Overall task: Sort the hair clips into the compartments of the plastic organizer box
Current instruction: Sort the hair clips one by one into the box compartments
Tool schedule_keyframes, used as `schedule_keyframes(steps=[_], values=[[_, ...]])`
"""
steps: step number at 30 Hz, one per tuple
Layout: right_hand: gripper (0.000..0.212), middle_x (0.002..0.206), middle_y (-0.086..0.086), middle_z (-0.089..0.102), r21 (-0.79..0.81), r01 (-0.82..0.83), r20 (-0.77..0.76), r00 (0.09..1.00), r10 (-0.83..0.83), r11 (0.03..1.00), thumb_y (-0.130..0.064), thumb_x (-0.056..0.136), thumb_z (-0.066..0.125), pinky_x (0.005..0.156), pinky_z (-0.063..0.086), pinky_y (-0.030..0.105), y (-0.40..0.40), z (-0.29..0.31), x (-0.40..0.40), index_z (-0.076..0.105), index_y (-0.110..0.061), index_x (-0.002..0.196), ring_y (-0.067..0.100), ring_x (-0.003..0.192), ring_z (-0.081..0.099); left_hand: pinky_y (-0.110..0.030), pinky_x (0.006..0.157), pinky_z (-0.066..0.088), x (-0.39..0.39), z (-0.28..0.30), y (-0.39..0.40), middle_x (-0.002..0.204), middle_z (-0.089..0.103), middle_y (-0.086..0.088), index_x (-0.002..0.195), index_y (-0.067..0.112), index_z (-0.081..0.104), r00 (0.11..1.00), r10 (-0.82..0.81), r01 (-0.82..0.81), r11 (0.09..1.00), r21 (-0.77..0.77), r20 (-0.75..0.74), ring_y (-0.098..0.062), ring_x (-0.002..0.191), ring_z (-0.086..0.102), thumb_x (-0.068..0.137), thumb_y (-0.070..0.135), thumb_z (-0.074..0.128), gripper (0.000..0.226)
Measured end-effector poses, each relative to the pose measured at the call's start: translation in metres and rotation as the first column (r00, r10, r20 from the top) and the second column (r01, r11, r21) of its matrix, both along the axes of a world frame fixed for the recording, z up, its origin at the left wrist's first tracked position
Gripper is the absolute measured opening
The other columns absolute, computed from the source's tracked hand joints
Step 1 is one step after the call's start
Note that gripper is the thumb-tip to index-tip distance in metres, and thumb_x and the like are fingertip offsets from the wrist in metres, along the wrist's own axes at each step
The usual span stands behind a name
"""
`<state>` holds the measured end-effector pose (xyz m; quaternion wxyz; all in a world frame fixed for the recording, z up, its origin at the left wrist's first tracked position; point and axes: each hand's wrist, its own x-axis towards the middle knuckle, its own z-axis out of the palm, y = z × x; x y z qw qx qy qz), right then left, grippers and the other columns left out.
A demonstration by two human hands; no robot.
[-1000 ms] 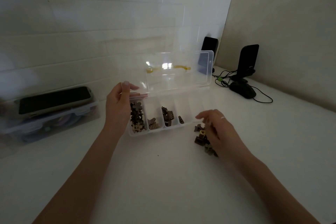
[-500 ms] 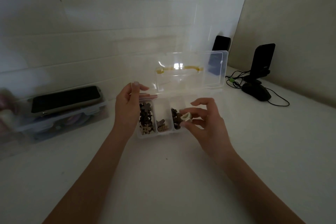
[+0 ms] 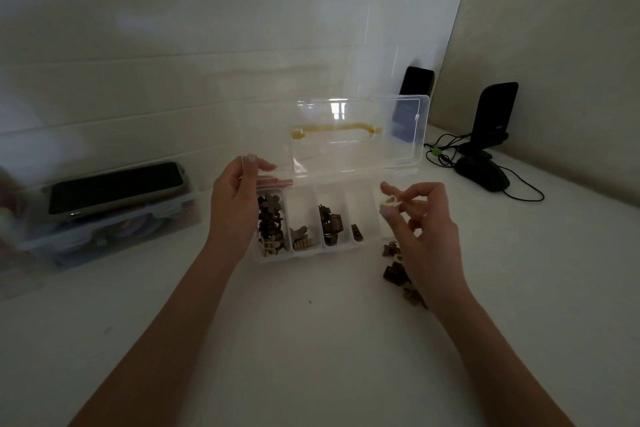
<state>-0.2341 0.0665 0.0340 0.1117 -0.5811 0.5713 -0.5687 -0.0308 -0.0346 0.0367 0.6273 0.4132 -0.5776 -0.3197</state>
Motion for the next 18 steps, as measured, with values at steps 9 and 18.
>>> schedule_keyframes(steps=[9,18], values=[[0.013,0.102,-0.022,0.066,0.043,-0.004,-0.036,0.999,0.005,0.999,-0.017,0.082,0.069,0.064,0.044,0.015,-0.001,-0.006,-0.005,0.057,-0.024,0.084,0.002,0.086,0.059,-0.01,0.063,0.047,0.003,0.003,-0.003,0.086,0.065,0.0,0.081,0.021,0.06,0.999,-0.039,0.039,0.999,-0.005,-0.015,0.002,0.068,0.067,0.102,0.024,0.035,0.033],[0.038,0.106,-0.02,0.053,-0.014,-0.056,-0.312,0.949,0.049,0.998,-0.013,0.081,0.07,0.087,0.038,0.014,-0.003,-0.01,0.0,0.065,-0.036,0.11,-0.004,0.101,0.044,-0.028,0.078,0.052,0.006,-0.001,-0.009,0.091,0.069,-0.001,0.08,0.023,0.062,0.998,-0.047,0.049,0.998,0.036,-0.036,-0.013,0.076,0.072,0.102,0.028,0.037,0.033]])
